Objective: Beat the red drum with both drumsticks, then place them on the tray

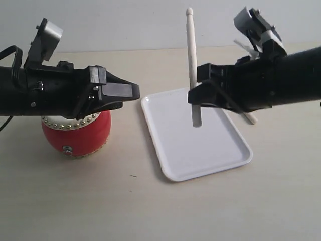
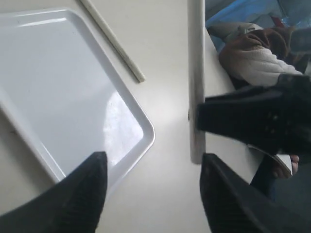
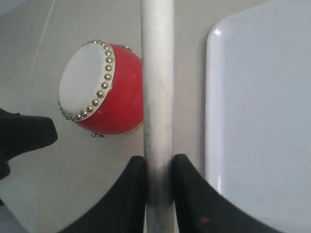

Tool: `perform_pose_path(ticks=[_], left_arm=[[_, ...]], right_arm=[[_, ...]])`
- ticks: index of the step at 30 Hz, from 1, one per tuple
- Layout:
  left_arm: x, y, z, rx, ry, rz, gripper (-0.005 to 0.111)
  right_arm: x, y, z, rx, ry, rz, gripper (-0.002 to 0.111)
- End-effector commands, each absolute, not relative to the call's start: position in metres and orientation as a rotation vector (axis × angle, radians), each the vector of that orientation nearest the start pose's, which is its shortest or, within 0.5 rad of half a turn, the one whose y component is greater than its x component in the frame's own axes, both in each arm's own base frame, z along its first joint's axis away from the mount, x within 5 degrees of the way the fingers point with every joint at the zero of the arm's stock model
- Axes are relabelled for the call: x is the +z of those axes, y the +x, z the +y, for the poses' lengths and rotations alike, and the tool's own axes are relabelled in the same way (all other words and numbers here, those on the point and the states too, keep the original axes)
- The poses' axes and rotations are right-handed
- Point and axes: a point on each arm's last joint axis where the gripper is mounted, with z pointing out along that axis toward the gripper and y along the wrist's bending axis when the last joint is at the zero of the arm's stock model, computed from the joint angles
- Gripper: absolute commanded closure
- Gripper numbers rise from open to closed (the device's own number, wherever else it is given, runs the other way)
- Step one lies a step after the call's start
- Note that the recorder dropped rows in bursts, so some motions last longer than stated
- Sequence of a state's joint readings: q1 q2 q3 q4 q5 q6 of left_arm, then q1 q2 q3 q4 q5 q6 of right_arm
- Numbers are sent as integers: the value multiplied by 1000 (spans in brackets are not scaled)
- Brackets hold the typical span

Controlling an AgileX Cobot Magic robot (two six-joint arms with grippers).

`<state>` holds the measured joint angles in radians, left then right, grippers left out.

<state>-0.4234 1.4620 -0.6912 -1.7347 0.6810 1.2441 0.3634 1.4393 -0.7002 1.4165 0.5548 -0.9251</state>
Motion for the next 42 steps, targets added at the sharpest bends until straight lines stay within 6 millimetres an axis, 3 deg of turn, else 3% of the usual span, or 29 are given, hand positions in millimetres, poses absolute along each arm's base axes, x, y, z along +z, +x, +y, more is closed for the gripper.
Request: perform_pose_path(ticks=[1, 13, 21, 27, 33, 42], left_arm=[[230, 234, -163, -1222, 231, 2246, 50], [247, 245, -167, -1272, 141, 2220, 50], [230, 249, -176, -1390, 131, 2288, 50], [227, 254, -182, -1433, 148, 2294, 50], [218, 249, -200, -1471, 209, 2336, 50], [232, 260, -212, -1473, 253, 2277, 50]], right_arm=[[206, 220, 141, 1182, -180, 2317, 108], [195, 221, 156, 1429, -256, 2335, 108], [201, 232, 163, 1481, -290, 2298, 108], [194, 234, 164, 1500, -279, 2323, 108], [193, 239, 168, 1533, -289, 2318, 108], [195, 237, 181, 1540, -348, 2315, 108]])
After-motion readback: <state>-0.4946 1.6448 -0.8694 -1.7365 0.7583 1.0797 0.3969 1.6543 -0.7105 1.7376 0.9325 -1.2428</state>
